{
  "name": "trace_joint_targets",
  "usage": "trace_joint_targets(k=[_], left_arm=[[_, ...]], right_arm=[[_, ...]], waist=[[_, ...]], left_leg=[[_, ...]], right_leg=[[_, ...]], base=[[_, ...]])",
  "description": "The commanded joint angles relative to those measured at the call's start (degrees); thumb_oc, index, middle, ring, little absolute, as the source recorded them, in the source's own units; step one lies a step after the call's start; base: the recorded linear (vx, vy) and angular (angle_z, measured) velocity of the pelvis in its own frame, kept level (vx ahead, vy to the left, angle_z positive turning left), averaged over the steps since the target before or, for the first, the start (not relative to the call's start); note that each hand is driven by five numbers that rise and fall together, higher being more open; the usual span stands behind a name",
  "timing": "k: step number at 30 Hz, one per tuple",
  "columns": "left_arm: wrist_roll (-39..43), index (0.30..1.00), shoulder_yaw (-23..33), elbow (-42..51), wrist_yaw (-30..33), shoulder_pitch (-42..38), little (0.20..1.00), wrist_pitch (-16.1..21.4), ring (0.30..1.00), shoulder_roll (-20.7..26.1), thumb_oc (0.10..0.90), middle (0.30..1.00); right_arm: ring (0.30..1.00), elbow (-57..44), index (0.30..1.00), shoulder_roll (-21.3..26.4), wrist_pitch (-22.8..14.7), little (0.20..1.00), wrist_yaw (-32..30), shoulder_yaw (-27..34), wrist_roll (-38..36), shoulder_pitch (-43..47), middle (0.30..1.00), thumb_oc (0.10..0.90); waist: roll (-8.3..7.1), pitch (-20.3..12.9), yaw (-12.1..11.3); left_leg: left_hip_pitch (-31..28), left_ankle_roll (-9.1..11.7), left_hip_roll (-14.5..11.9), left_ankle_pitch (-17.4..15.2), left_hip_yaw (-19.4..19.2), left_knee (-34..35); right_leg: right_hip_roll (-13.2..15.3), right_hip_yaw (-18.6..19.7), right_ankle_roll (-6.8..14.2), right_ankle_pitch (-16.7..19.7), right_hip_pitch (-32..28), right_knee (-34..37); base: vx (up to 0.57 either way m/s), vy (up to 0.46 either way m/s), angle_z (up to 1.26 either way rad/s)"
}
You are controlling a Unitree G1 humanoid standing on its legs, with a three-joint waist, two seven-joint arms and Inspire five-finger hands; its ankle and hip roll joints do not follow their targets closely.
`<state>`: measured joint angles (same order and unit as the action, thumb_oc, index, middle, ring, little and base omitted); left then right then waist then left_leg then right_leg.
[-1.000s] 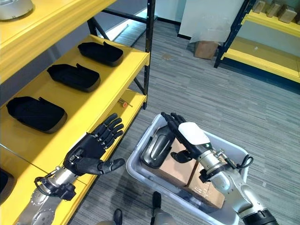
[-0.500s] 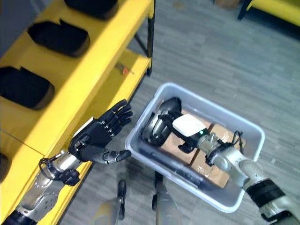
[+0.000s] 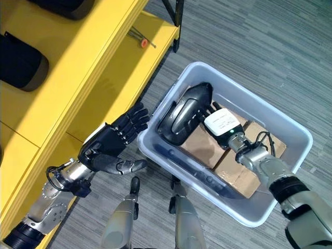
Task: Move parts from the plastic box to the shelf.
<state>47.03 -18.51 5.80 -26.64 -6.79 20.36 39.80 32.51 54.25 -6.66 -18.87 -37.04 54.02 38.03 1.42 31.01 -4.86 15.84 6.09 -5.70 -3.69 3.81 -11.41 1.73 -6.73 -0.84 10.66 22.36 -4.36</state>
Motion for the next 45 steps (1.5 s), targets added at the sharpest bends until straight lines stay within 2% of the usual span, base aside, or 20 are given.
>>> trace_joint_targets(k=[1, 3, 4, 8, 13, 17, 21, 25, 29, 33, 34, 35, 36, 38, 41, 45], left_arm=[[2.54, 1.0, 2.19, 7.29, -3.69, 0.51, 1.0, 4.78, 1.0, 0.99, 0.9, 1.0], [2.55, 1.0, 2.23, 7.36, -3.81, 0.61, 1.0, 4.69, 1.0, 0.97, 0.9, 1.0], [2.38, 1.0, 2.35, 7.63, -4.0, 0.74, 1.0, 4.43, 1.0, 0.92, 0.9, 1.0], [2.46, 1.0, 3.22, 7.84, -5.26, 1.93, 1.0, 4.45, 1.0, 1.02, 0.9, 1.0], [2.82, 1.0, 3.78, 8.12, -5.82, 2.64, 1.0, 4.05, 1.0, 1.01, 0.9, 1.0], [2.97, 1.0, 4.13, 7.62, -6.51, 2.84, 1.0, 3.71, 1.0, 0.81, 0.9, 1.0], [2.38, 1.0, 3.11, 6.79, -6.8, 2.37, 1.0, 3.25, 1.0, 1.03, 0.9, 1.0], [1.21, 1.0, 2.9, 6.15, -5.33, 2.3, 1.0, 4.48, 1.0, 0.59, 0.9, 1.0], [1.84, 1.0, 2.98, 5.4, -6.13, 1.07, 1.0, 3.65, 1.0, 1.33, 0.9, 1.0], [1.8, 1.0, 2.93, 4.72, -6.43, 1.19, 1.0, 4.15, 1.0, 1.93, 0.9, 1.0], [1.24, 1.0, 3.1, 4.63, -6.0, 1.08, 1.0, 3.89, 1.0, 2.01, 0.9, 1.0], [0.97, 1.0, 3.01, 4.66, -5.74, 0.92, 1.0, 3.48, 1.0, 2.11, 0.9, 1.0], [0.4, 1.0, 2.74, 4.64, -5.41, 0.6, 1.0, 3.24, 1.0, 2.1, 0.9, 1.0], [-0.21, 1.0, 2.54, 4.89, -4.83, 0.56, 1.0, 3.13, 1.0, 2.3, 0.9, 1.0], [-1.47, 1.0, 2.44, 5.11, -3.85, 0.14, 1.0, 2.47, 1.0, 1.85, 0.9, 1.0], [-3.31, 1.0, 1.93, 5.96, -2.9, -0.92, 1.0, 0.93, 1.0, 0.83, 0.9, 1.0]], right_arm=[[1.0, 0.97, 1.0, 2.4, 6.64, 1.0, -8.62, -0.4, 3.31, 7.72, 1.0, 0.9], [1.0, 1.95, 1.0, 2.25, 7.62, 1.0, -10.26, -0.35, 3.91, 8.21, 1.0, 0.9], [1.0, 3.54, 1.0, 1.75, 9.58, 1.0, -12.64, -0.28, 4.57, 9.25, 1.0, 0.9], [1.0, 5.23, 1.0, 1.57, 12.48, 1.0, -14.88, 0.93, 5.83, 9.63, 1.0, 0.9], [1.0, 6.91, 1.0, 0.83, 11.09, 1.0, -14.59, 0.21, 5.2, 10.33, 1.0, 0.9], [1.0, 7.84, 1.0, 0.11, 10.44, 1.0, -13.95, -1.6, 9.54, 11.61, 1.0, 0.9], [1.0, 9.44, 1.0, -1.12, 11.81, 1.0, -16.59, -4.31, 9.11, 13.83, 1.0, 0.9], [1.0, 8.68, 1.0, -2.63, 10.84, 1.0, -13.97, -5.22, 9.78, 13.8, 1.0, 0.9], [1.0, 11.26, 1.0, -3.08, 10.5, 1.0, -14.36, -7.94, 12.5, 15.88, 1.0, 0.9], [1.0, 13.4, 1.0, -3.35, 7.77, 1.0, -6.43, -9.84, 7.9, 18.21, 1.0, 0.9], [0.635, 13.43, 0.635, -3.21, 8.45, 0.635, -2.93, -10.8, 4.09, 17.86, 0.635, 0.639], [0.55, 13.96, 0.55, -3.39, 9.24, 0.55, -0.82, -11.33, 0.78, 17.8, 0.55, 0.578], [0.3, 14.61, 0.3, -3.73, 10.67, 0.3, 1.78, -11.53, -1.89, 17.94, 0.3, 0.4], [0.3, 16.78, 0.3, -3.97, 12.8, 0.3, 6.37, -11.54, -7.77, 18.23, 0.3, 0.4], [0.3, 22.46, 0.3, -5.35, 10.67, 0.3, 11.69, -10.39, -12.3, 18.05, 0.3, 0.4], [0.3, 27.16, 0.3, -7.37, 11.89, 0.3, 18.72, -8.69, -20.78, 19.09, 0.3, 0.4]], waist=[[3.3, -1.22, -0.58], [3.5, -1.22, -0.72], [3.97, -1.22, -1.06], [4.73, -1.22, -1.63], [5.47, -1.22, -2.25], [6.0, -1.22, -2.69], [6.54, -1.22, -3.46], [6.85, -1.22, -3.7], [7.14, -1.22, -4.38], [7.31, -1.22, -5.06], [7.27, -1.22, -5.13], [7.12, -1.22, -5.1], [7.11, -1.22, -5.16], [7.1, -1.22, -5.38], [7.24, -1.22, -5.87], [7.33, -1.22, -6.4]], left_leg=[[5.97, -2.63, 0.77, 8.33, 2.64, 5.62], [6.5, -2.64, 0.72, 8.39, 2.75, 5.54], [7.54, -2.62, 0.75, 8.53, 2.98, 5.3], [9.58, -2.62, 1.18, 8.53, 3.58, 4.45], [11.05, -2.66, 1.44, 8.62, 3.91, 3.81], [12.55, -2.75, 1.65, 8.89, 4.16, 3.51], [14.15, -2.9, 1.96, 9.09, 4.68, 2.97], [15.59, -3.01, 2.16, 9.32, 4.78, 2.85], [17.18, -3.15, 2.37, 9.6, 4.84, 2.41], [18.8, -3.33, 2.69, 9.65, 4.99, 1.75], [19.29, -3.38, 2.62, 9.81, 4.86, 1.78], [19.44, -3.42, 2.78, 9.8, 4.79, 1.73], [19.84, -3.4, 2.81, 9.84, 4.82, 1.64], [20.6, -3.38, 2.89, 9.83, 4.96, 1.37], [21.54, -3.59, 3.04, 10.03, 5.05, 1.51], [22.49, -3.8, 3.37, 9.92, 5.14, 1.17]], right_leg=[[-1.53, 0.17, 0.28, -20.69, -0.21, -18.84], [-1.68, 0.23, 0.2, -20.94, 0.46, -19.47], [-1.86, 0.35, 0.1, -21.31, 1.8, -20.6], [-1.94, 0.19, -0.18, -22.35, 3.66, -22.78], [-1.84, -0.04, -0.36, -23.1, 5.3, -24.67], [-1.88, -0.12, -0.64, -23.76, 7.34, -26.63], [-1.92, -0.52, -0.94, -24.4, 8.96, -28.41], [-1.87, -0.65, -1.04, -24.82, 10.78, -29.87], [-1.77, -1.06, -1.21, -25.1, 12.44, -31.11], [-1.64, -1.54, -1.3, -25.41, 14.25, -32.64], [-1.65, -1.61, -1.34, -25.47, 14.86, -33.06], [-1.46, -1.6, -1.34, -25.78, 15.1, -33.52], [-1.43, -1.66, -1.37, -25.87, 15.46, -33.81], [-1.39, -1.9, -1.46, -26.03, 16.1, -34.29], [-1.37, -2.2, -1.53, -26.18, 17.24, -35.11], [-1.2, -2.56, -1.59, -26.3, 18.23, -35.9]], base=[[-0.03, -0.115, 0.05], [-0.02, -0.064, 0.02], [-0.01, -0.053, -0.03], [0.0, -0.051, 0.01], [0.01, -0.019, -0.01], [0.01, -0.007, 0.0], [0.02, -0.036, 0.04], [0.01, -0.021, 0.02], [-0.01, -0.039, -0.04], [-0.01, -0.037, 0.0], [0.01, -0.032, 0.0], [0.01, -0.036, -0.05], [0.02, -0.036, -0.07], [0.0, -0.039, 0.09], [-0.01, -0.054, 0.02], [-0.01, -0.039, -0.08]])
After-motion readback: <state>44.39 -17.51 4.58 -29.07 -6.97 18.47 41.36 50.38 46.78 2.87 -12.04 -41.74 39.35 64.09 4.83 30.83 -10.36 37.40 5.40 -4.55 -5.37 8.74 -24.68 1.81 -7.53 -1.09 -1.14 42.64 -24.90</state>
